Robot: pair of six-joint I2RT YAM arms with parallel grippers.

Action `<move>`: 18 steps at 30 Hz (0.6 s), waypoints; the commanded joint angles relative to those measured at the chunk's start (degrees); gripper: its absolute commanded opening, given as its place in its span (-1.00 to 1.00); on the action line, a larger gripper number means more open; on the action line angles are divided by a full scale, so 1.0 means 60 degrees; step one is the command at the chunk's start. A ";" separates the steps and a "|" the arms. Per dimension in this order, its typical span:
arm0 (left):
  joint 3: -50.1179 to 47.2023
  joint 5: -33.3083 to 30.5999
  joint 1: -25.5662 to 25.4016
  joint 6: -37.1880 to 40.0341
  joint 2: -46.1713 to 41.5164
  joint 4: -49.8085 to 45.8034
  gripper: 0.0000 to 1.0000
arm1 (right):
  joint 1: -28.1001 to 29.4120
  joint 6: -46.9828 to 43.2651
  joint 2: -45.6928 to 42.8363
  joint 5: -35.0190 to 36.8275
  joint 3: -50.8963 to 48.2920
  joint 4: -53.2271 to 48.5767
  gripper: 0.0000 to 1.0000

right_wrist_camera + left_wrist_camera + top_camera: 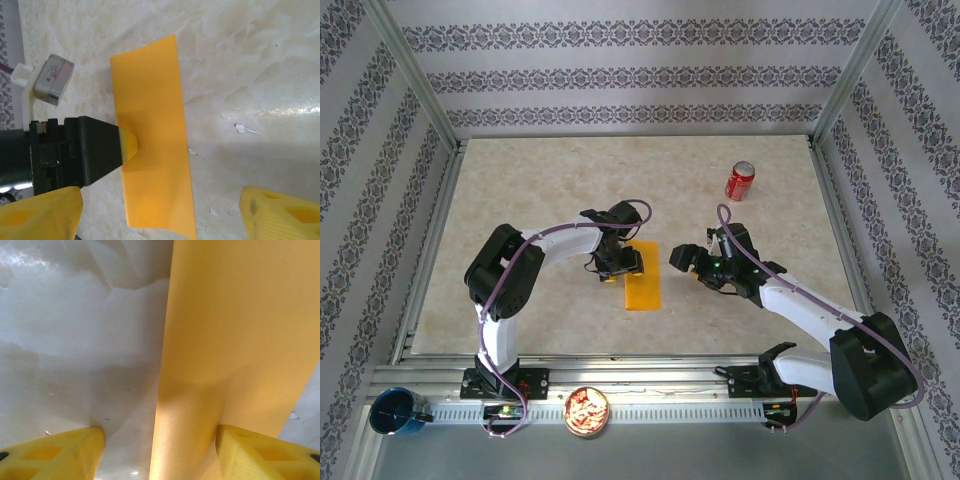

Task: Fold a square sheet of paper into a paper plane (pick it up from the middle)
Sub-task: Hold the square sheet of paper at the center of the table.

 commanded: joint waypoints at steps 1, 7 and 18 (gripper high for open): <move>-0.0286 -0.0258 -0.0082 0.0023 0.0883 0.0933 0.25 | 0.0111 -0.0115 0.0242 -0.0221 0.0205 0.0172 0.28; -0.0307 -0.0258 -0.0091 0.0012 0.0884 0.0963 0.25 | 0.0310 -0.0413 0.1161 -0.0507 0.0631 0.0147 -0.66; -0.0380 -0.0255 -0.0096 -0.0008 0.0897 0.1013 0.25 | 0.1258 -0.0576 0.3580 0.0095 0.2048 -0.0064 -1.00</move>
